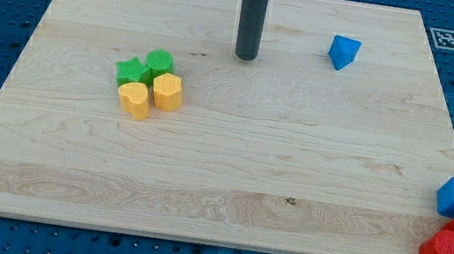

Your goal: Move the blue triangle diagonally towards the center of the board

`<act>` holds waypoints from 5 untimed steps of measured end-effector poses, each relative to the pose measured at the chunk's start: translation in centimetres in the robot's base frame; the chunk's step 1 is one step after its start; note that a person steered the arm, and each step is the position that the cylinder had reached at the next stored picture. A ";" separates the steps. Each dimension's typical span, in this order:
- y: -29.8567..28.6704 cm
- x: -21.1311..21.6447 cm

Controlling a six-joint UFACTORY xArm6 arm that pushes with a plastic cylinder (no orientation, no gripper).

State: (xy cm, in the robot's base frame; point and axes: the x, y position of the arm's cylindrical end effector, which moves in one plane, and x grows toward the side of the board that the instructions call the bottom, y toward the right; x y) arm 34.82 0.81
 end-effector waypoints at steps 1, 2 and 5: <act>0.0 0.0; -0.3 -0.1; -1.0 -4.5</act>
State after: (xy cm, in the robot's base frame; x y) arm 30.28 -0.15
